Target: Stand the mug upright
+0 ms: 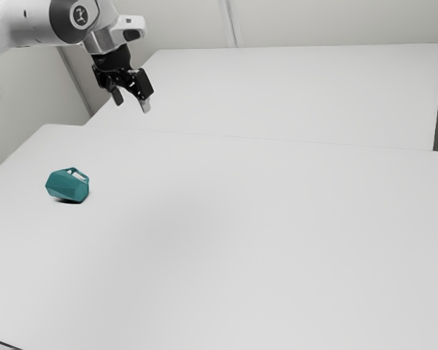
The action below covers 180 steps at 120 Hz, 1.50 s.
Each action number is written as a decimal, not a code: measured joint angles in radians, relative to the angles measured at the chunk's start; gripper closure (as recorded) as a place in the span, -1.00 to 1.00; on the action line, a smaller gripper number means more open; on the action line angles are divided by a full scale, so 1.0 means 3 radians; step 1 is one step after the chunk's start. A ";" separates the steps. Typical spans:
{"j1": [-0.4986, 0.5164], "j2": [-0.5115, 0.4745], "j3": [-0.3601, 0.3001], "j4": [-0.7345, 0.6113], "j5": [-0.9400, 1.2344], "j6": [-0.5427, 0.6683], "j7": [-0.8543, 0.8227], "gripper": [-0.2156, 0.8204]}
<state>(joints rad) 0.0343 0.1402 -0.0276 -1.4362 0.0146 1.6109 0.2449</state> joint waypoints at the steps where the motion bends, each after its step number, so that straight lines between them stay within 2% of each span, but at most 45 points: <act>1: 0.0000 0.0000 0.0000 0.0000 0.0000 0.0001 0.0000 -0.58; 37: -0.0002 -0.0021 0.0013 -0.0016 0.0005 0.0020 -0.0006 -0.58; 50: -0.0032 -0.0049 0.0351 -0.0005 -0.0176 -0.0001 0.0028 -0.58; 60: 0.0217 -0.0055 0.0517 0.0019 -0.0432 -0.0075 0.0130 -0.58; 76: 0.0858 0.0031 0.0548 0.0109 -0.0869 -0.0278 0.0401 -0.58; 91: 0.1436 0.0472 0.0515 0.0499 -0.1162 -0.0492 0.0758 -0.58; 105: 0.1753 0.0980 0.0464 0.0953 -0.1345 -0.0612 0.1103 -0.58; 122: 0.2284 0.1482 0.0077 0.1395 -0.1448 -0.0689 0.1491 -0.58; 149: 0.2567 0.2160 -0.0085 0.1939 -0.1525 -0.0708 0.1993 -0.58; 180: 0.2672 0.2593 -0.0114 0.2013 -0.1710 -0.0472 0.2386 -0.58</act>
<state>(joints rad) 0.8357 0.9182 -0.0617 -0.8323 -0.4984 1.4692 0.9606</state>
